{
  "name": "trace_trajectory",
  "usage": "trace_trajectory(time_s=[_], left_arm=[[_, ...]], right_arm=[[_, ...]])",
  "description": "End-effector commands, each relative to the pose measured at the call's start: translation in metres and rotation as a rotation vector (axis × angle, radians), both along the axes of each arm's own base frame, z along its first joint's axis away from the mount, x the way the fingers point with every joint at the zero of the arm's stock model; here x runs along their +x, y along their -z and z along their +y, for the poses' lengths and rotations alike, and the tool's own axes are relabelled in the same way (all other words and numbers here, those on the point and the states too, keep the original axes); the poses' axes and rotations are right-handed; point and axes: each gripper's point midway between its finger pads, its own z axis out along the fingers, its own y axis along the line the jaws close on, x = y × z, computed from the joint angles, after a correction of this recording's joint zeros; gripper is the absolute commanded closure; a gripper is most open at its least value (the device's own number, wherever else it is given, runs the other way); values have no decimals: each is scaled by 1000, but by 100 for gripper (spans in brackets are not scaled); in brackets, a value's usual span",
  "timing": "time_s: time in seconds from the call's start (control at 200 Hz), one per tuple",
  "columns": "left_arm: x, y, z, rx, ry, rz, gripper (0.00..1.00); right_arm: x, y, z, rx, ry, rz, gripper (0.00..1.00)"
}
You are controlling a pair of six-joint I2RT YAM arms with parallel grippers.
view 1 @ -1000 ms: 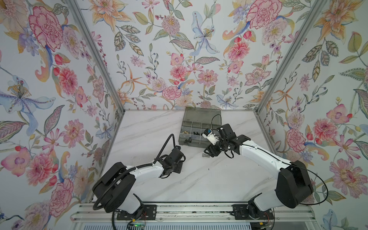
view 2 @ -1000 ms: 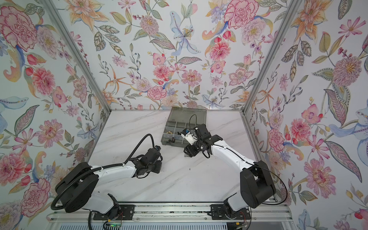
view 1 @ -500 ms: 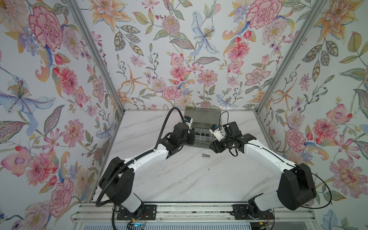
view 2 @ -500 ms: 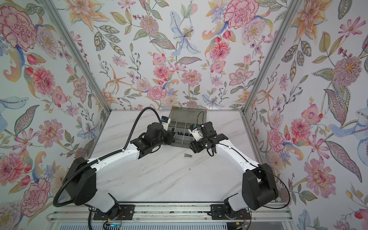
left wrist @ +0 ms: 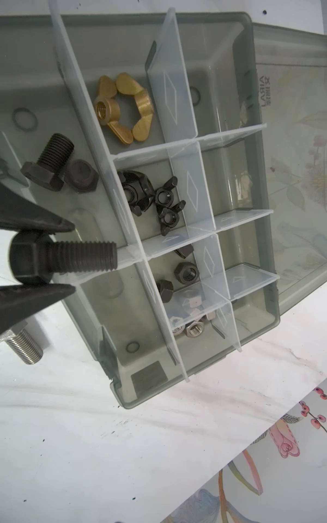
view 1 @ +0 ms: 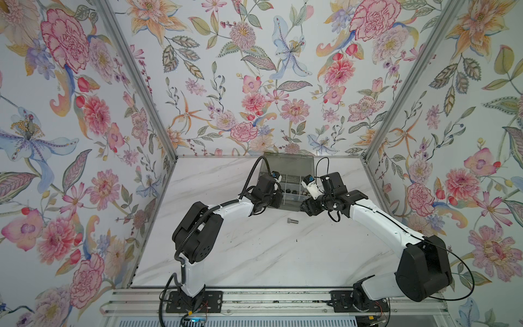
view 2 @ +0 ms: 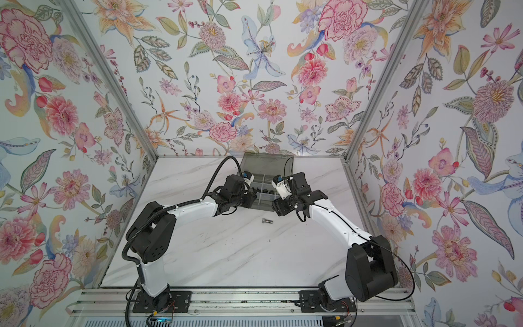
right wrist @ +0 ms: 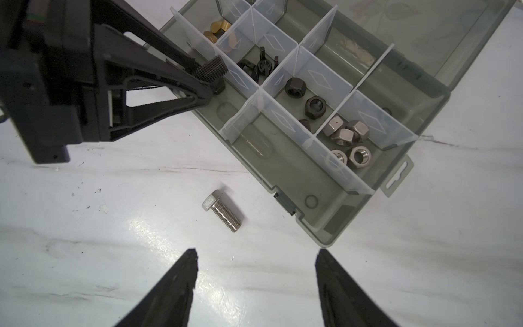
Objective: Sort the screws and nuts into containers
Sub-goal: Place the screw into the container.
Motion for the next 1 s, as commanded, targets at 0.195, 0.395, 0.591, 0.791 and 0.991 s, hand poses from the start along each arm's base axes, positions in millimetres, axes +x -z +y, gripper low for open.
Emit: trace_trajectory(time_s=[0.195,0.395,0.591,0.791,0.991], left_arm=[[8,7,3,56,16,-9,100],[7,13,4,79,12,11,81],[8,4,6,74,1,-9,46],[8,-15,15,104,-14,-47,29],[-5,-74,45,59,-91,-181,1]], right_arm=[[-2,4,-7,4,25,11,31],[-4,6,-5,18,20,27,29],[-9,3,-1,43,0,32,28],[-14,3,2,59,-21,38,28],[-17,18,16,46,-93,81,27]])
